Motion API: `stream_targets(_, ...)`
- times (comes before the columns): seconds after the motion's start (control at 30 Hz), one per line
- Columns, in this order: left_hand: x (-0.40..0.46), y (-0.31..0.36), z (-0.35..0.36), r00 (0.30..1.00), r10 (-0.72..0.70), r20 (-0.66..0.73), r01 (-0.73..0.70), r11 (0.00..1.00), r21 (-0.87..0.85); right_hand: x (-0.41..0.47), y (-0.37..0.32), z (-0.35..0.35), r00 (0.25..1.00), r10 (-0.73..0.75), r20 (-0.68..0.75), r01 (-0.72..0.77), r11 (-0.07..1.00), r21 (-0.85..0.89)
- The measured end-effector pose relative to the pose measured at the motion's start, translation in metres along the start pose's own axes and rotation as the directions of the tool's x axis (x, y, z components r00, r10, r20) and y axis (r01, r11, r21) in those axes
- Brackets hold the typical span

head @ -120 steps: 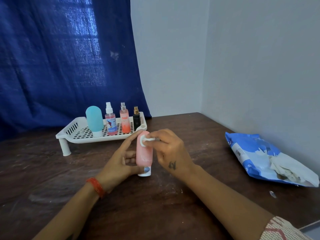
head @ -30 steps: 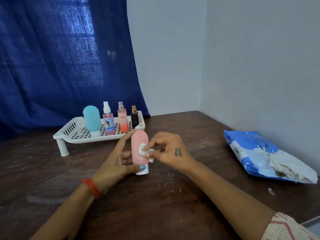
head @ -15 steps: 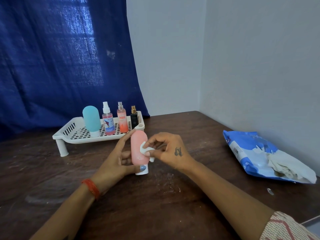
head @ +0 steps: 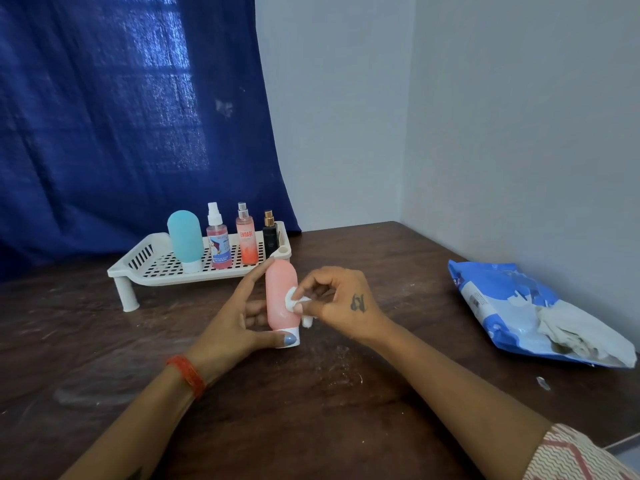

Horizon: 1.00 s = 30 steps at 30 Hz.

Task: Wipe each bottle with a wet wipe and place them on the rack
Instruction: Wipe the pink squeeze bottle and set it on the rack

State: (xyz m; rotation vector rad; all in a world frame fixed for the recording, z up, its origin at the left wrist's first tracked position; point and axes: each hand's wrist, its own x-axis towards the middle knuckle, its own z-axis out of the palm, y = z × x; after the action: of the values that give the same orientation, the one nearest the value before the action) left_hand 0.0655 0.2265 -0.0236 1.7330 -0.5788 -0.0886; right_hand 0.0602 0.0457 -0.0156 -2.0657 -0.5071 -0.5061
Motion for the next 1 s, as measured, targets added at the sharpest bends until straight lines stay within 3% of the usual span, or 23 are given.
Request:
stream_targets(0.07, 0.0, 0.0, 0.0, 1.0, 0.004, 0.0, -0.004, 1.0, 0.008, 0.0, -0.001, 0.002, 0.997, -0.061, -0.046, 0.06, 0.997, -0.038)
stream_targets(0.2, 0.0, 0.0, 0.0, 1.0, 0.004, 0.001, -0.004, 1.0, -0.005, 0.0, -0.002, 0.006, 0.977, -0.211, 0.01, 0.211, 0.972, -0.106)
stream_targets(0.4, 0.0, 0.0, 0.0, 1.0, 0.006, 0.011, -0.006, 1.0, 0.005, 0.002, 0.0, -0.003, 0.983, -0.15, 0.109, 0.157, 0.986, -0.059)
stream_targets(0.5, 0.001, 0.0, -0.001, 1.0, 0.01, 0.003, -0.01, 1.0, 0.016, 0.002, 0.002, -0.001, 0.988, -0.154, 0.02, 0.155, 0.981, -0.114)
stream_targets(0.6, 0.0, 0.001, 0.0, 1.0, 0.016, 0.002, -0.016, 1.0, 0.023, 0.003, 0.003, 0.005, 0.956, -0.244, -0.163, 0.215, 0.961, -0.175)
stream_targets(0.67, 0.0, 0.002, 0.001, 1.0, 0.023, 0.003, -0.023, 0.999, 0.025, 0.002, 0.0, 0.011, 0.932, -0.311, -0.186, 0.271, 0.939, -0.211)
stream_targets(0.83, 0.0, 0.001, 0.0, 0.999, 0.04, -0.005, -0.04, 0.999, 0.026, 0.0, -0.005, 0.014, 0.908, -0.419, 0.003, 0.405, 0.876, -0.261)
stream_targets(1.0, 0.0, 0.0, 0.0, 1.0, 0.027, -0.001, -0.027, 0.999, 0.037, 0.0, -0.006, 0.006, 0.932, -0.328, 0.157, 0.352, 0.92, -0.169)
